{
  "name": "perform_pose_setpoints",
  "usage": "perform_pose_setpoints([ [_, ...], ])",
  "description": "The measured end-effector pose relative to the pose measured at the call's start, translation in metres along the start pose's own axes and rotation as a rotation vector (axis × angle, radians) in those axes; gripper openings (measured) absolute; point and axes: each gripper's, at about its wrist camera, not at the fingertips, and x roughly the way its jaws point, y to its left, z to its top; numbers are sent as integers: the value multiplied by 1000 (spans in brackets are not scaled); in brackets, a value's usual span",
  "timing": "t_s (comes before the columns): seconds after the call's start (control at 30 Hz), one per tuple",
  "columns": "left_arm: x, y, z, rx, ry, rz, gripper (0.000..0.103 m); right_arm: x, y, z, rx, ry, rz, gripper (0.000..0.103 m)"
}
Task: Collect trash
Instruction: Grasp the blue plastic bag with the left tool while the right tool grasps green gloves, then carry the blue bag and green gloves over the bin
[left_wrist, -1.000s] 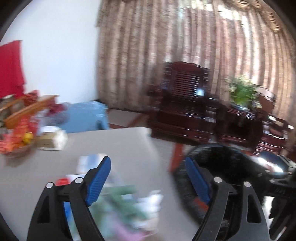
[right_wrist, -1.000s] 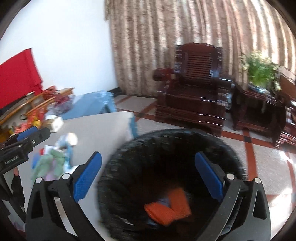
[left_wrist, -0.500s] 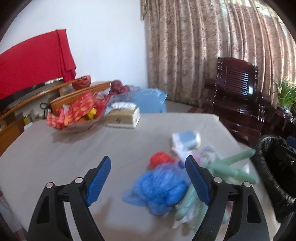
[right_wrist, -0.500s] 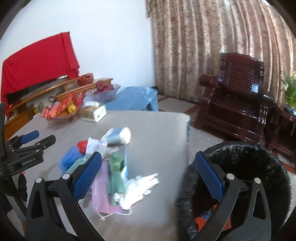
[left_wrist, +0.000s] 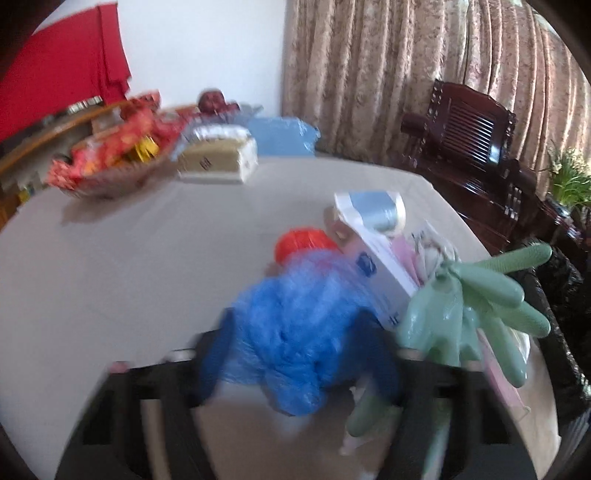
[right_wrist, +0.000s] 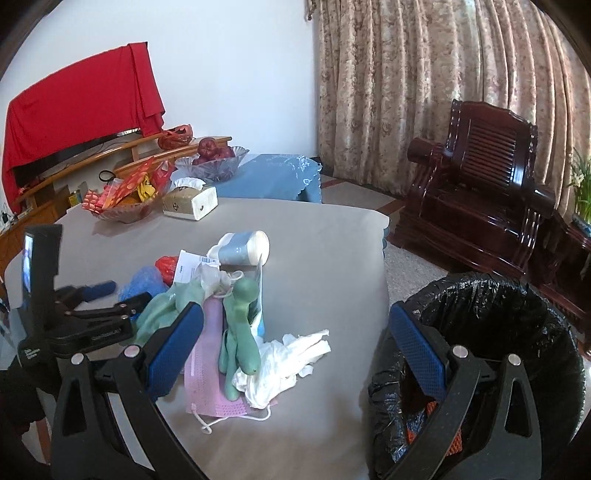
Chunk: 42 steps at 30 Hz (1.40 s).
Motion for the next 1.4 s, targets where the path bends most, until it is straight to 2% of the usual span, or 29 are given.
perform_pose_setpoints([
  [0.03, 0, 0, -1, -5, 4, -4, 31, 1, 1, 0, -3, -1, 2, 98],
  [0.17, -11, 7, -1, -33, -20, -5, 22, 3, 5, 2, -13, -8, 16, 98],
  [0.37, -48, 26, 14, -74, -108, 34, 21, -3, 19, 15, -34, -77, 49, 98],
  [0.63, -63, 43, 16, -59, -127, 105, 21, 21, 54, 27, -49, -59, 130, 97],
  [0.9, -65, 54, 15, -81, -136, 110, 21, 53, 85, 23, -85, 28, 179, 66],
  [1.03, -62, 53, 14, -75, -135, 101, 21, 74, 91, 15, -85, 99, 168, 58],
  [1.2, -59, 50, 11, -76, -125, 83, 21, 89, 93, 5, -67, 169, 194, 43],
  [1.4, -57, 50, 12, -69, -118, 74, 21, 86, 98, 6, -91, 172, 255, 25],
])
